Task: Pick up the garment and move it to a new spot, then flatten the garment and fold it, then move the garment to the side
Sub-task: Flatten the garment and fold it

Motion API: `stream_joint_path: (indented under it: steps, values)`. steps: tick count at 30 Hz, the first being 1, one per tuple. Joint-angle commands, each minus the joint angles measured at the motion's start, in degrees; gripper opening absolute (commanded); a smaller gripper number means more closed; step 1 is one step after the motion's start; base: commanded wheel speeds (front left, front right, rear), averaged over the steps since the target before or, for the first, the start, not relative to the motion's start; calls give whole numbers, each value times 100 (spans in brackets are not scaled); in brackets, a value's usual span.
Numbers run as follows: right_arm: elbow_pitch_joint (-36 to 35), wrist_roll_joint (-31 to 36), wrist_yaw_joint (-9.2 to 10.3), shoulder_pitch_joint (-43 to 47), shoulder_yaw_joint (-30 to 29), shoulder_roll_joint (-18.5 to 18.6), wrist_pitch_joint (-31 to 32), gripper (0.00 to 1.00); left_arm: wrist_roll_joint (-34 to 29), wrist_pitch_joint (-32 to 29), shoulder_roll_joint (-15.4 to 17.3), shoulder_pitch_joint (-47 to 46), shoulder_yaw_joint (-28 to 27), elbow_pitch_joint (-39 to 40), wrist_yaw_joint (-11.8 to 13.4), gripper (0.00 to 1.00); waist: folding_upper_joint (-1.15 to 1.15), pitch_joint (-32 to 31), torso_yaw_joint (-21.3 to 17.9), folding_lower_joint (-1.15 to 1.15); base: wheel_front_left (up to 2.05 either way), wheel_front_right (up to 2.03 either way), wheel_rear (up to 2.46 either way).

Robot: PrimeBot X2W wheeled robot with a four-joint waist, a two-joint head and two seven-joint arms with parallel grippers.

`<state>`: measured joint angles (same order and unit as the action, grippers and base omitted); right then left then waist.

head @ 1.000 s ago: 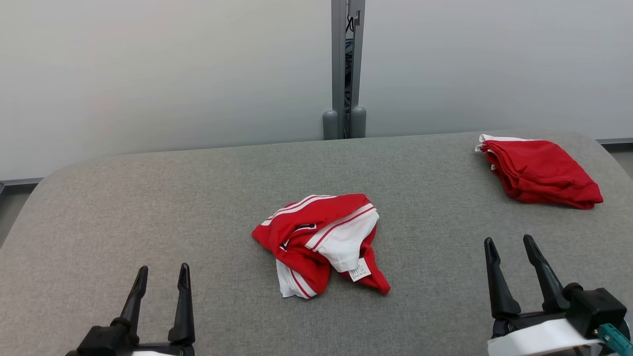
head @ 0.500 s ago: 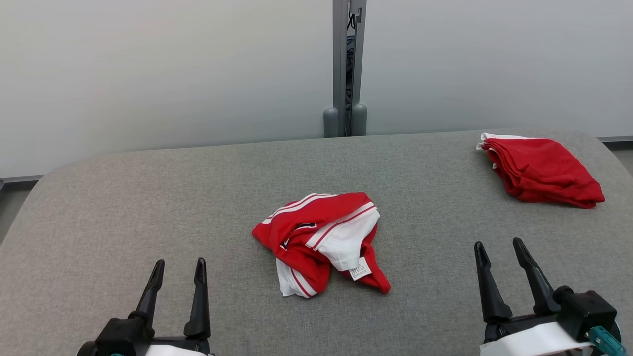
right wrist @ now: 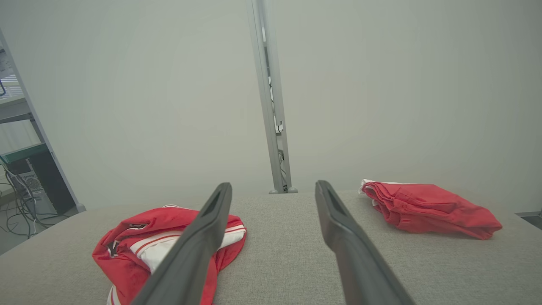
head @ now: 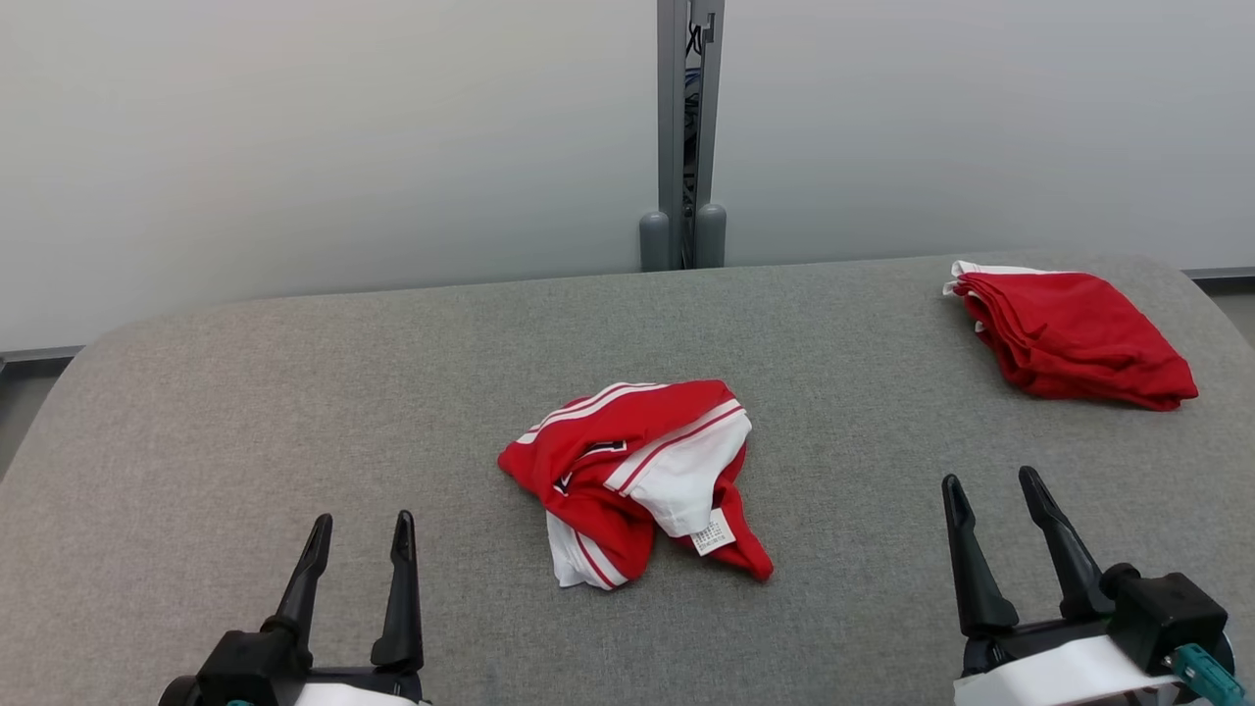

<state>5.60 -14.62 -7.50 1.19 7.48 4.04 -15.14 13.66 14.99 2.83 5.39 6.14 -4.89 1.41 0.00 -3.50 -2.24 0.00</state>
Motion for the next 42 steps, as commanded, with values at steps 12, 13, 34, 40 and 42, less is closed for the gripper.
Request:
stream_joint_path:
  steps: [12,13,34,40,42]
  values:
    - [-53,-59,-1,-176,-30,75,-4,100,-128,22,14,-793,309,-162,-159,100,0,302,-56,0,0,0,0]
    - [-53,-59,-1,-176,-30,75,-4,100,-128,22,14,-793,309,-162,-159,100,0,302,-56,0,0,0,0]
    - [-233,-118,-1,-937,-2,151,-3,100,233,-1098,84,-3961,1077,-3341,-740,100,0,1739,-496,0,0,0,0]
    - [-234,-106,-1,-1020,-18,175,-4,100,382,-1470,104,-4204,1354,-3875,-848,100,0,1860,-466,0,0,0,0]
    - [-223,-99,-1,-1034,-9,183,-4,100,460,-1574,97,-4245,1471,-3961,-875,100,0,1863,-453,0,0,0,0]
